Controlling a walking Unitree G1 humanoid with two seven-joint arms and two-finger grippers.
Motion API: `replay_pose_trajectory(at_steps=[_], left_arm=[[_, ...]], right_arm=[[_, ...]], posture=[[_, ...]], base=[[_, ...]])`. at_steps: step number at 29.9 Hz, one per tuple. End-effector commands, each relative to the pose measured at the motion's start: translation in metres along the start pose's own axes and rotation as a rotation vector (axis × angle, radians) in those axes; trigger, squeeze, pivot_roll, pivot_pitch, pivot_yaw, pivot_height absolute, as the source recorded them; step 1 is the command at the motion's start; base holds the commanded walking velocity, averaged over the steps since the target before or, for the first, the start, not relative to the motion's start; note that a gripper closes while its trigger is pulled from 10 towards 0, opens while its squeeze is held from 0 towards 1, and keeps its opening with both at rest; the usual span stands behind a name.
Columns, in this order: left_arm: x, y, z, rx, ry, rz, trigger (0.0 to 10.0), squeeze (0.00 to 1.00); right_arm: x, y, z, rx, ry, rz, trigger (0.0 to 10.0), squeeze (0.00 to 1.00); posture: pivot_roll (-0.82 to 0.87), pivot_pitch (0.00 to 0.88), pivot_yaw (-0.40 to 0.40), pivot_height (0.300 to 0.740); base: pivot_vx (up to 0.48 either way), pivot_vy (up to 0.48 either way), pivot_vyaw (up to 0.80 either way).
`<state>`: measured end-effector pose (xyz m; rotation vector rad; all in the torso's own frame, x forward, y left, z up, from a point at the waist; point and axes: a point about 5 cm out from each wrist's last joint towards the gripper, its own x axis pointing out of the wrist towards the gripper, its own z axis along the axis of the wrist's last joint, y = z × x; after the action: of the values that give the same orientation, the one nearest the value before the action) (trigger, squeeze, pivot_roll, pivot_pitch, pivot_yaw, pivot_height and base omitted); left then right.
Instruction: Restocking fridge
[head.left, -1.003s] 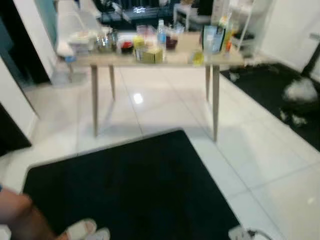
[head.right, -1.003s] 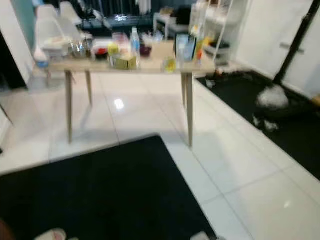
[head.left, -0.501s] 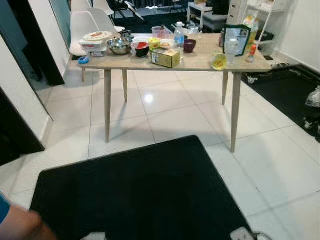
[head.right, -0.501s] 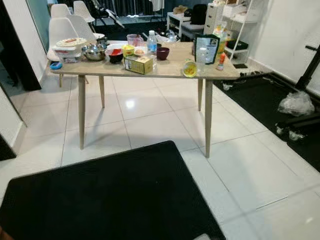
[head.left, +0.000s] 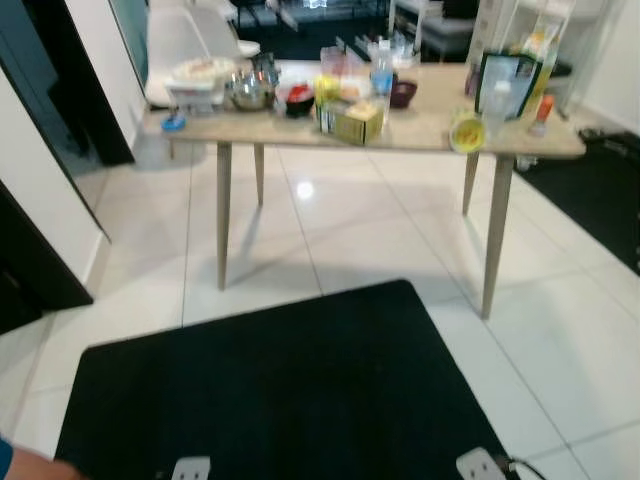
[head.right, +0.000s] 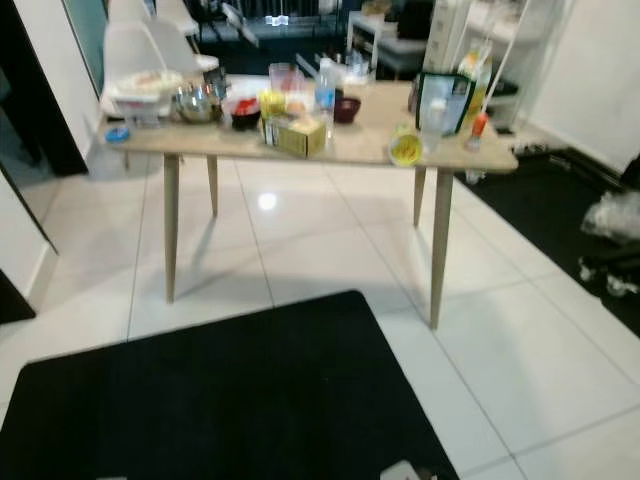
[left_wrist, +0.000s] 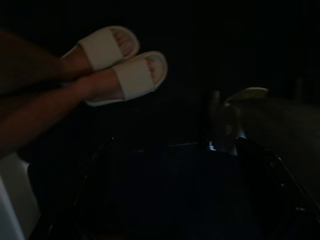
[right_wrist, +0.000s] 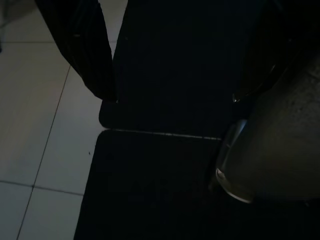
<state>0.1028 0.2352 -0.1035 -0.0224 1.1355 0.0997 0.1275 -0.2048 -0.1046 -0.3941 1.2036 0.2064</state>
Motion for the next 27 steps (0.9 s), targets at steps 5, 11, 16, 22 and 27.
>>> replay_pose_trajectory(at_steps=[5, 11, 16, 22, 27], left_arm=[[-0.0006, 0.0005, -0.0039, 0.0, 0.016, -0.001, 10.0, 0.0], [-0.0008, 0.0011, -0.004, 0.003, 0.016, 0.0, 10.0, 0.0], [-0.0008, 0.0019, -0.0038, -0.011, 0.013, 0.018, 10.0, 0.0], [-0.0005, 0.0013, -0.003, -0.01, 0.01, 0.018, 10.0, 0.0], [-0.0003, 0.0007, -0.0028, -0.005, 0.011, 0.017, 10.0, 0.0]], right_arm=[[-0.0004, 0.0028, -0.0063, 0.009, 0.022, 0.015, 10.0, 0.0], [-0.0004, 0.0026, -0.0066, 0.011, 0.022, 0.016, 10.0, 0.0], [-0.0004, 0.0026, -0.0069, 0.011, 0.022, 0.016, 10.0, 0.0], [-0.0004, 0.0027, -0.0069, 0.011, 0.022, 0.017, 10.0, 0.0], [-0.0005, 0.0028, -0.0074, 0.011, 0.023, 0.017, 10.0, 0.0]], posture=[[-0.03, 0.0, 0.012, 0.74], [-0.03, 0.0, 0.013, 0.74], [-0.03, 0.0, 0.012, 0.74], [-0.03, 0.0, 0.012, 0.74], [-0.03, 0.0, 0.013, 0.74]], base=[[0.0, -0.458, 0.0], [0.0, -0.456, 0.0], [0.0, -0.258, 0.0], [0.0, 0.0, 0.0], [0.0, 0.0, 0.0]])
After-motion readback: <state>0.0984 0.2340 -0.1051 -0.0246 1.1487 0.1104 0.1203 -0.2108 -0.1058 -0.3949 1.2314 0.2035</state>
